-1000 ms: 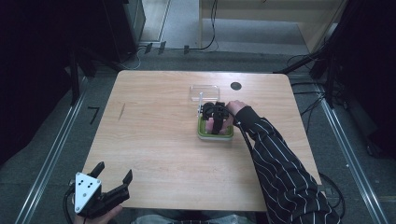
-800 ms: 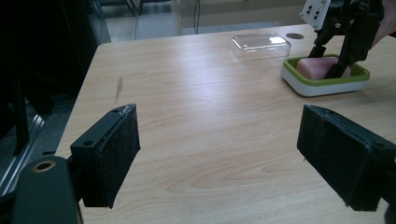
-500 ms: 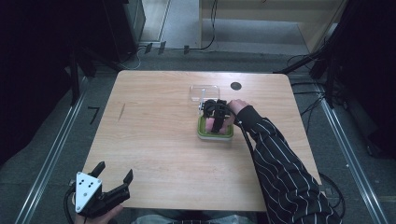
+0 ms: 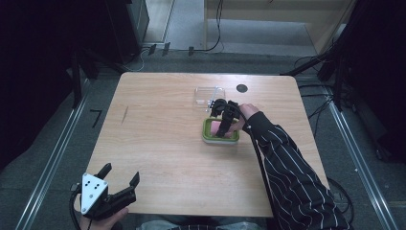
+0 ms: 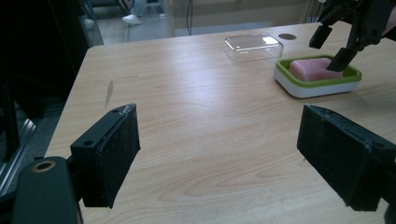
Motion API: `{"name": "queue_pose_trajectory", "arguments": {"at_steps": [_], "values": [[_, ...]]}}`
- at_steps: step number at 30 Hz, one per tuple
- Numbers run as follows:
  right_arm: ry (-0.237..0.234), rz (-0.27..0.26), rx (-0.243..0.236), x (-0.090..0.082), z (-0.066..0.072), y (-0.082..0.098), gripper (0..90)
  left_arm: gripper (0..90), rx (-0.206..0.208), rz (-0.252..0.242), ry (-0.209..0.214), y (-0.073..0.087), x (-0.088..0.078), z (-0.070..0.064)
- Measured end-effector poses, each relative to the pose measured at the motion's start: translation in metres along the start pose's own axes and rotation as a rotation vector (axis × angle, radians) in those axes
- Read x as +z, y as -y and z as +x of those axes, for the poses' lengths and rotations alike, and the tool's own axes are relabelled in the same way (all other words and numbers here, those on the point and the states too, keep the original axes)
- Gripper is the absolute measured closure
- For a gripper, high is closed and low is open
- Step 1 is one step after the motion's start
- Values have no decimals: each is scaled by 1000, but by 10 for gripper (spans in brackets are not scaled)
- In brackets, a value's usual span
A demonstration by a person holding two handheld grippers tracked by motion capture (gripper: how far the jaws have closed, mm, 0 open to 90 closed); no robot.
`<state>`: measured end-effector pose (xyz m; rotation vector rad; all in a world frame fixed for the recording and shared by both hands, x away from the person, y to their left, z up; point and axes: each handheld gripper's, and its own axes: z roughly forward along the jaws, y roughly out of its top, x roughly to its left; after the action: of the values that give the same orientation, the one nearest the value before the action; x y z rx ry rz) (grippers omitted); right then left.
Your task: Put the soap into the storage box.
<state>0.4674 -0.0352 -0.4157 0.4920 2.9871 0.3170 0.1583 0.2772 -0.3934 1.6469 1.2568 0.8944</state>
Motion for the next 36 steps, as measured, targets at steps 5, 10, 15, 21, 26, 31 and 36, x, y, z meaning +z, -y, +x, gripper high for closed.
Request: {"name": "queue_pose_trajectory", "arguments": {"at_steps": [5,10,15,21,26,31,36], "values": [[3,-26,35,-7,7,6,100,136,-1,-2,1,0,1,0],[13,-66,94,-14,12,13,85,136,3,-3,12,-2,4,-2],[20,-98,152,-22,16,24,73,136,10,1,19,-2,5,-2],[36,-112,200,-28,20,37,71,136,8,-1,22,-2,5,-3],[46,-115,240,-32,24,49,71,136,14,-1,29,-3,7,-4],[51,-108,255,-36,28,60,72,136,18,-3,40,-5,10,-5],[67,-103,289,-41,34,75,72,136,25,0,51,-6,13,-7]]}}
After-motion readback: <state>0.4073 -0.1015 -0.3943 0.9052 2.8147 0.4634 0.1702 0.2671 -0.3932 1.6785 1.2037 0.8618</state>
